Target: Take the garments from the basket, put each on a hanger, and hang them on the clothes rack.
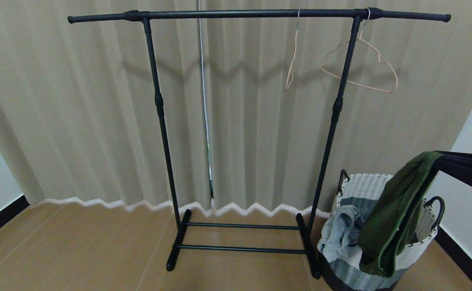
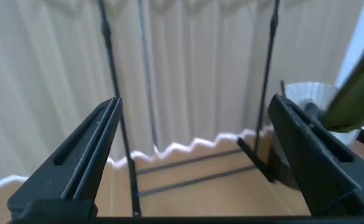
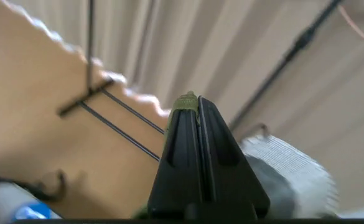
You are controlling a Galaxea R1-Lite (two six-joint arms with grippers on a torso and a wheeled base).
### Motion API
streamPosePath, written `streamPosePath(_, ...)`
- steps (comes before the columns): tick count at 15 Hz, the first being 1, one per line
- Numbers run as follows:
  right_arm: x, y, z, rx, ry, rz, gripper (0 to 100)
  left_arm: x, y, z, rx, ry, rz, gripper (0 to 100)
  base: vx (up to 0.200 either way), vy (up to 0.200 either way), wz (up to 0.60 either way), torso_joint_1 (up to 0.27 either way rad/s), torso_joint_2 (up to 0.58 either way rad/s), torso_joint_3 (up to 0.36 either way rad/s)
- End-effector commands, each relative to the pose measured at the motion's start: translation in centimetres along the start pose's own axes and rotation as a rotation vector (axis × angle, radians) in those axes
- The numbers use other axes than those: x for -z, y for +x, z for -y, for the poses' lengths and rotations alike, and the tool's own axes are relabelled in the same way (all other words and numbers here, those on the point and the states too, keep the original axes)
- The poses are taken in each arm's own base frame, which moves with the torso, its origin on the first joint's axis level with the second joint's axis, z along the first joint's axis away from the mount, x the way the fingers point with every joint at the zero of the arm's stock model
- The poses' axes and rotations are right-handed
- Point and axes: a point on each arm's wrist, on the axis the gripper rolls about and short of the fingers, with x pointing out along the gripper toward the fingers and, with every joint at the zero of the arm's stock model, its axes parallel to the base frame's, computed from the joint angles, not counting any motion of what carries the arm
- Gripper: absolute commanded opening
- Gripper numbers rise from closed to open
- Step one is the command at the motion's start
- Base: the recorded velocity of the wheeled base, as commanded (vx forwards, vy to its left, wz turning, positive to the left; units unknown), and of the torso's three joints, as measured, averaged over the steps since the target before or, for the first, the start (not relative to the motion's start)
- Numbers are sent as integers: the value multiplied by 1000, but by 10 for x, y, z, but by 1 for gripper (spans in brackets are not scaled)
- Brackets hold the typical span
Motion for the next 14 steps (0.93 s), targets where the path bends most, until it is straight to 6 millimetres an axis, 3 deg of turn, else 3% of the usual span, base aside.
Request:
streamPosePath(1, -4, 25, -6, -54, 52, -7, 0, -40, 91, -23, 98, -90, -268, 100, 0, 0, 0, 0, 0, 0)
streamPosePath(3, -7, 34, -13, -89, 110, 6, 0, -32, 118, -22, 175, -126, -348, 100, 0, 0, 0, 0, 0, 0)
streamPosePath(4, -20, 41, -17, -118, 145, 47, 0, -38, 151, -19, 240, -147, -339, 100, 0, 0, 0, 0, 0, 0)
streamPosePath(5, -25, 45, -17, -124, 145, 58, 0, -41, 164, -14, 278, -146, -332, 100, 0, 0, 0, 0, 0, 0)
streamPosePath(7, -47, 58, -15, -126, 165, 101, 0, -51, 209, 20, 344, -110, -352, 100, 0, 0, 0, 0, 0, 0)
streamPosePath(10, -64, 54, -17, -151, 210, 158, 0, -47, 251, 68, 422, -74, -409, 100, 0, 0, 0, 0, 0, 0)
streamPosePath(14, -64, 56, -17, -155, 245, 153, 0, -13, 293, 134, 545, -108, -532, 100, 0, 0, 0, 0, 0, 0)
